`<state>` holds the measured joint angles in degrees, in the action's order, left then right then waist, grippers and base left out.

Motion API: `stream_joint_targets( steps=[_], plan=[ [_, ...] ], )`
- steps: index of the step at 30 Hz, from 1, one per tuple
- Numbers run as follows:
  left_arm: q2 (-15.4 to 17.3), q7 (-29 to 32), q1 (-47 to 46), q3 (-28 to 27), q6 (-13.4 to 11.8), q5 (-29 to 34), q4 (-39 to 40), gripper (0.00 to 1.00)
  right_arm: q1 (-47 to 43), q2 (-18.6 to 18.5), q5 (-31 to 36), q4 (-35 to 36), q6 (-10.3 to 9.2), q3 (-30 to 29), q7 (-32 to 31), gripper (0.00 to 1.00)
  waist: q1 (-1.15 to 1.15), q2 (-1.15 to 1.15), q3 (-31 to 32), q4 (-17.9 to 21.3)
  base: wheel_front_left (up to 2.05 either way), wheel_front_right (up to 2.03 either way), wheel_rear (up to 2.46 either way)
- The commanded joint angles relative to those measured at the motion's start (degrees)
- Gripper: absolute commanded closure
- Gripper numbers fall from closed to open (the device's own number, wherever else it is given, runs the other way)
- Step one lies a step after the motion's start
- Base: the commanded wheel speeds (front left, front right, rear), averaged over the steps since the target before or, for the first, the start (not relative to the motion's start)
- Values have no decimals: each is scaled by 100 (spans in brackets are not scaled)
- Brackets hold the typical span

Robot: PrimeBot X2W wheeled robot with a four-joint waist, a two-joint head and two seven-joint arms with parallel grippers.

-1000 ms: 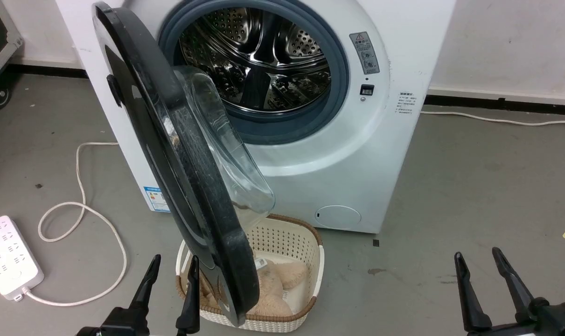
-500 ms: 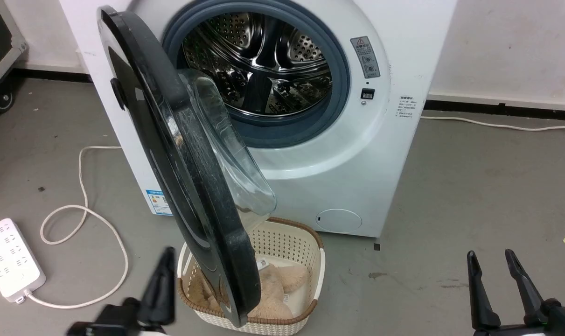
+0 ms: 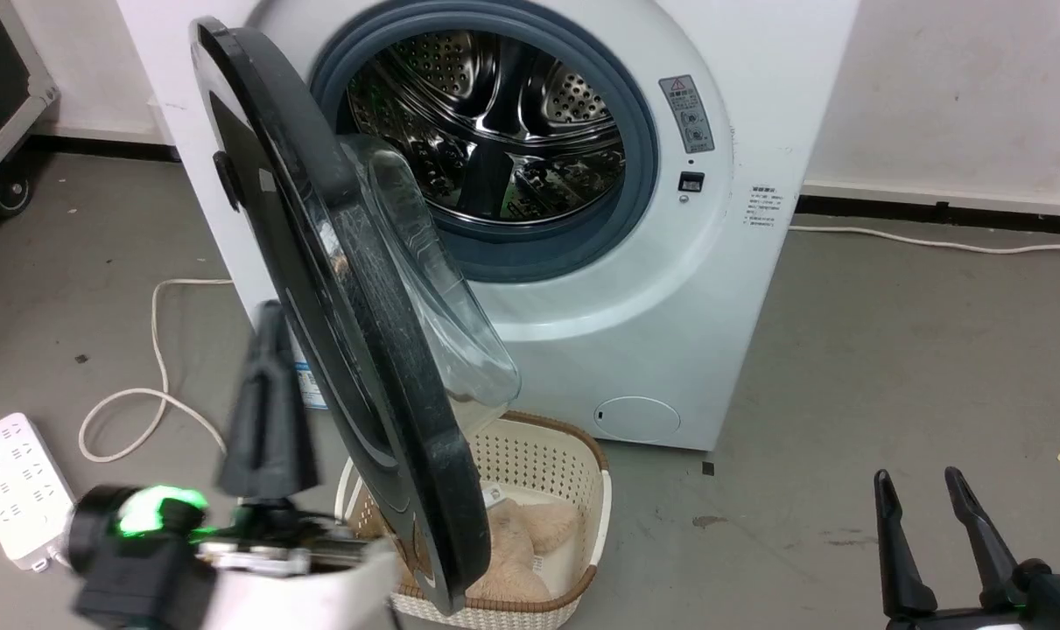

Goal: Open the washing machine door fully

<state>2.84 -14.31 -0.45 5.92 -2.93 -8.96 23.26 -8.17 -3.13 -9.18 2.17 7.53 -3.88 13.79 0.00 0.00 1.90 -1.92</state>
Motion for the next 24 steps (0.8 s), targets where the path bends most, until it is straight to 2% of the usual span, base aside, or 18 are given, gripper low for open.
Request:
stream_joint_targets(
  steps=[1, 6, 7, 12, 17, 24],
  plan=[
    [5, 76, -96, 154, -17, 81, 80, 100, 33, 24, -37, -11, -4, -1, 3, 0, 0, 0, -6, 6, 0, 0, 0],
    [4, 489, -144, 1020, -33, 232, 239, 100, 60, 25, -93, -33, -4, 5, 12, 0, 0, 0, -36, 59, 0, 0, 0],
    [4, 821, -17, 1497, -73, 119, -20, 100, 88, 25, -114, -36, -4, -21, 24, 0, 0, 0, -61, 82, 0, 0, 0],
    [4, 1101, 239, 1983, -211, -45, -643, 100, 134, 25, -126, -102, -4, 18, 27, 0, 0, 0, -107, 147, 0, 0, 0],
    [5, 1298, 312, 2094, -299, -181, -1374, 100, 144, 25, -158, -155, -4, 20, 34, 0, 0, 0, -151, 157, 0, 0, 0],
    [53, 1316, 210, 1853, -423, -301, -2048, 100, 146, 25, -170, -187, -4, 34, 42, 0, 0, 0, -169, 135, 0, 0, 0]
  ],
)
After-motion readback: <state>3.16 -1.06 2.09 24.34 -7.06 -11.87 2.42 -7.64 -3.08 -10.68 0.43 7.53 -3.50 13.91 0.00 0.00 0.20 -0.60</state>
